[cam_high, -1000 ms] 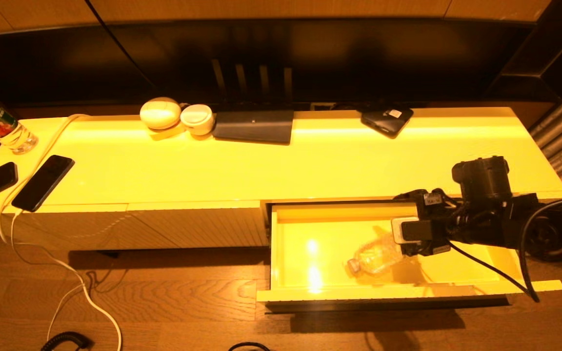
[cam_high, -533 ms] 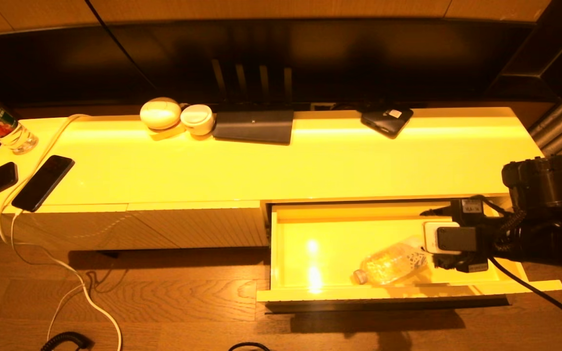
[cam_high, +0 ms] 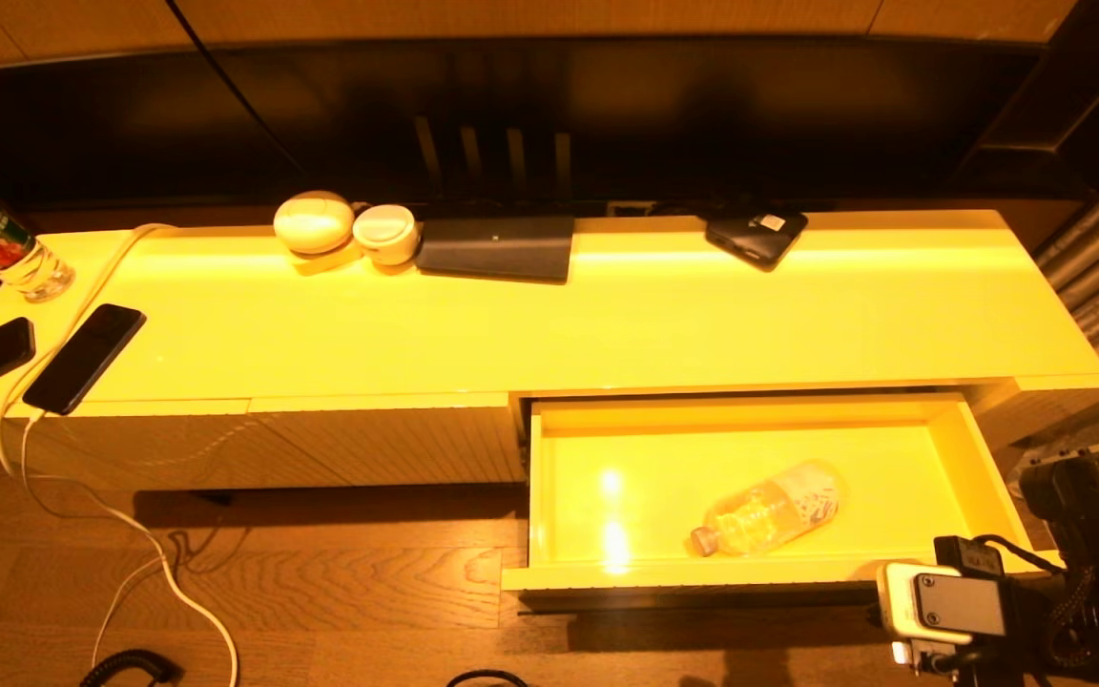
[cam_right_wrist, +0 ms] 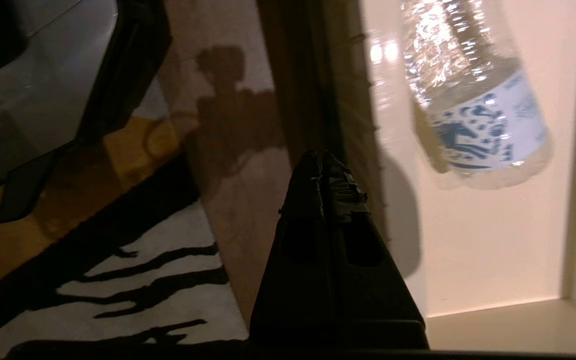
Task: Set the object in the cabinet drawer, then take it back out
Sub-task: Close the drawer
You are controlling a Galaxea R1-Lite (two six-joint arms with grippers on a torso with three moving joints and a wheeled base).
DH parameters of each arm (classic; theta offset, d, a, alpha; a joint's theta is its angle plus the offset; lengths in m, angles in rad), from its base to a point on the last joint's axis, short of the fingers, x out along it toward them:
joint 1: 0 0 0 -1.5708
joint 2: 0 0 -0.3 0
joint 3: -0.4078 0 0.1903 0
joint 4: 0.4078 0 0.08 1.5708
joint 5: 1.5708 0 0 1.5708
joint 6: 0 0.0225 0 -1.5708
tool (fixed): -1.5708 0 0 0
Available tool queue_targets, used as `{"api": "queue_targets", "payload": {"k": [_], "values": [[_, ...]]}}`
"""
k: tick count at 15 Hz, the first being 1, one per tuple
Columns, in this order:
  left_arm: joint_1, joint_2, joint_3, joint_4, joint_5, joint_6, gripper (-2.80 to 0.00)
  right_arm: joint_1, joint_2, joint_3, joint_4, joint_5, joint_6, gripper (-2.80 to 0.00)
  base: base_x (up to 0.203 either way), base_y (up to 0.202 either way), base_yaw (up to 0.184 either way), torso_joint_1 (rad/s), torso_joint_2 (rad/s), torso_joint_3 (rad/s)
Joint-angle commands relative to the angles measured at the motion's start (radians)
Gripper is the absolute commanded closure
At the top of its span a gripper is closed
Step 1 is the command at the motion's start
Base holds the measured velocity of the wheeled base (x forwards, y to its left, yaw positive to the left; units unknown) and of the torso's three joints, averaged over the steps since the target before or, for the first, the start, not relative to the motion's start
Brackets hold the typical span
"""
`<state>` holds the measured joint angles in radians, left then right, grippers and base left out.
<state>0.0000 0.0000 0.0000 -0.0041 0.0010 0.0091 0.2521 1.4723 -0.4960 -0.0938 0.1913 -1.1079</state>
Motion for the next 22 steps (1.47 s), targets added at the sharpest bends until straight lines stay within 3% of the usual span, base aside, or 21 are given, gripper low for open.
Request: {"api": "queue_targets", "payload": {"k": [1,7,10,17,22], "values": [[0.000,0.000,0.002,-0.001,0.000,0.000,0.00,0.004,0.047,0.052,0.000,0.005,-0.006,0.00,0.000,0.000,0.000,0.000,0.00,0.000],[0.000,0.000,0.002,-0.001,0.000,0.000,0.00,-0.018,0.228,0.045,-0.047,-0.002,0.005,0.00,0.000,0.000,0.000,0.000,0.00,0.000],[0.000,0.000,0.002,-0.001,-0.001,0.000,0.00,-0.036,0.303,0.005,-0.131,-0.060,0.019,0.00,0.000,0.000,0.000,0.000,0.00,0.000],[0.000,0.000,0.002,-0.001,-0.001,0.000,0.00,-0.037,0.339,-0.129,-0.152,-0.137,0.044,0.00,0.000,0.000,0.000,0.000,0.00,0.000],[0.000,0.000,0.002,-0.001,0.000,0.000,0.00,-0.037,0.373,-0.172,-0.253,-0.142,0.059,0.00,0.000,0.000,0.000,0.000,0.00,0.000]]}}
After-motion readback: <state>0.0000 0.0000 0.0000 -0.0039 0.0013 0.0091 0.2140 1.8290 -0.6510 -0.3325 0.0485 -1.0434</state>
